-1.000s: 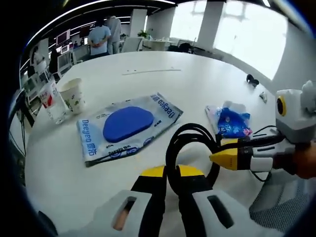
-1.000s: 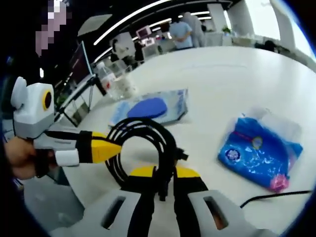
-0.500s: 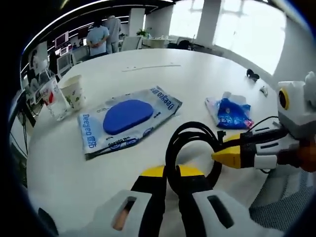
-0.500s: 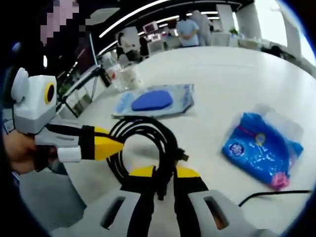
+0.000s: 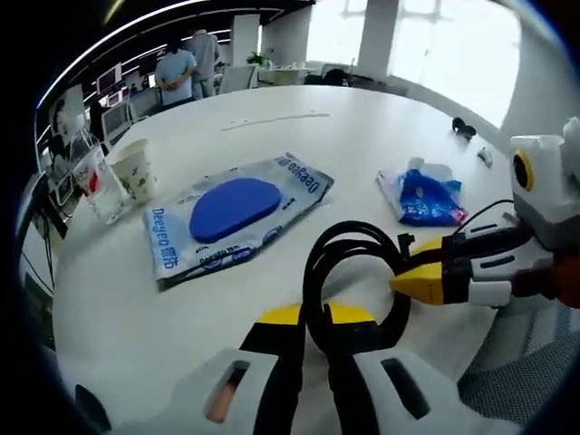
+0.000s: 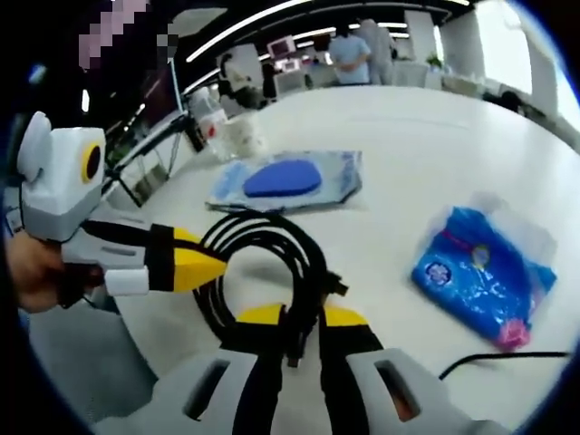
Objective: Arrange the tabletop items into an orderly group along one side of the table until the central work area is clear of visible clutter.
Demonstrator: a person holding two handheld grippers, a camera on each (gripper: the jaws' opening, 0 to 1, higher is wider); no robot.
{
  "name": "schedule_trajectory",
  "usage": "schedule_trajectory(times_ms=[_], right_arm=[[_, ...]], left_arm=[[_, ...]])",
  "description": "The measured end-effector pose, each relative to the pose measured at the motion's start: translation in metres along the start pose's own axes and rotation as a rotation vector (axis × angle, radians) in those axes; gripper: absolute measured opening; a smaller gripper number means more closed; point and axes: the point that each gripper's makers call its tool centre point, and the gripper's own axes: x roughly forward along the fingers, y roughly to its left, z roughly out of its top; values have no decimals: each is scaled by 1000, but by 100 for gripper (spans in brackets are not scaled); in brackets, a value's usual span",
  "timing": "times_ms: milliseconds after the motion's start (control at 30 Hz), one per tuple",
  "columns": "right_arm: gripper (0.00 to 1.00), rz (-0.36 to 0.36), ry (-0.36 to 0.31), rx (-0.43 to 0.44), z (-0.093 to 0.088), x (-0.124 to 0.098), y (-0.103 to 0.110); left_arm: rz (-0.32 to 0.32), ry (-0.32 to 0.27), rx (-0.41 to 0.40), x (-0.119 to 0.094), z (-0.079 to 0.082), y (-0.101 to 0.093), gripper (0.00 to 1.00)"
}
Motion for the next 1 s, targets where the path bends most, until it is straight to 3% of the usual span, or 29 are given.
schedule_trajectory(times_ms=[500,700,1000], right_arm=[[12,-4,21,-30,-6,3,1],[15,0,1,-163,-6,5,6],[18,-1,14,-195,-7,6,5]], left_arm=[[5,29,36,4,-9,-1,9],[9,49,45,5,-14,1,10],[5,52,46,4,-14,1,10]])
